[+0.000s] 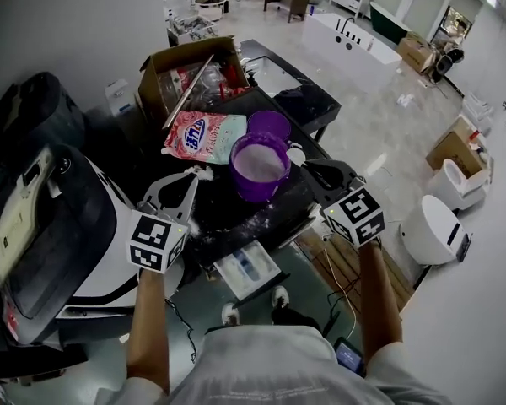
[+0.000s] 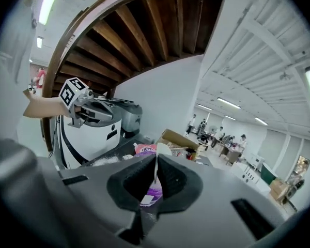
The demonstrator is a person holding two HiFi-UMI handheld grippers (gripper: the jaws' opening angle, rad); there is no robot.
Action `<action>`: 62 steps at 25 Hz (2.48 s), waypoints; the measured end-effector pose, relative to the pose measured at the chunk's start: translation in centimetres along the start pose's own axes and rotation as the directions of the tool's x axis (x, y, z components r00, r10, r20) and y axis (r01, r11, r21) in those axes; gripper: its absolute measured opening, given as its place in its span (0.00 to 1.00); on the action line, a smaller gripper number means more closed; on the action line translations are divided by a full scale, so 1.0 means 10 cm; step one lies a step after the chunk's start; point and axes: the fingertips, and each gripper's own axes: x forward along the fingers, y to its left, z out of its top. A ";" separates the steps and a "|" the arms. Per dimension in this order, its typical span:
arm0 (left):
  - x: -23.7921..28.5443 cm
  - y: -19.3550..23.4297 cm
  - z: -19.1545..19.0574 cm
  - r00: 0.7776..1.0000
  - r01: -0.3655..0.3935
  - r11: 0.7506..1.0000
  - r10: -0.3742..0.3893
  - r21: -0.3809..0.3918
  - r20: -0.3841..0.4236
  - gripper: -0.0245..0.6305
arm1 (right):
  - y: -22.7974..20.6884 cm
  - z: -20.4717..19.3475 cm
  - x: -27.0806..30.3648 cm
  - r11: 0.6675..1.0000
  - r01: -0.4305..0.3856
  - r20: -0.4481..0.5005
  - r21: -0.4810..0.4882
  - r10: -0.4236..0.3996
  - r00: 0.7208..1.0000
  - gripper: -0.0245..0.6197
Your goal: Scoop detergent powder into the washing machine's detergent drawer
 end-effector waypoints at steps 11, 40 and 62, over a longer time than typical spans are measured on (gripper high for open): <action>0.26 0.03 -0.15 0.992 -0.111 0.993 0.107 -0.044 -0.073 0.05 | -0.20 -0.19 0.92 0.932 -0.278 -0.153 -0.230 0.248 0.957 0.06; 0.44 0.45 -0.58 0.967 -0.208 0.972 0.187 -0.110 -0.173 0.05 | 0.19 -0.86 1.99 0.501 -0.640 -0.560 -0.582 0.323 0.762 0.06; 0.38 0.49 -0.66 0.969 -0.199 0.972 0.177 -0.125 -0.172 0.05 | 0.44 -1.17 1.90 0.408 -0.803 -0.729 -0.434 0.364 0.579 0.06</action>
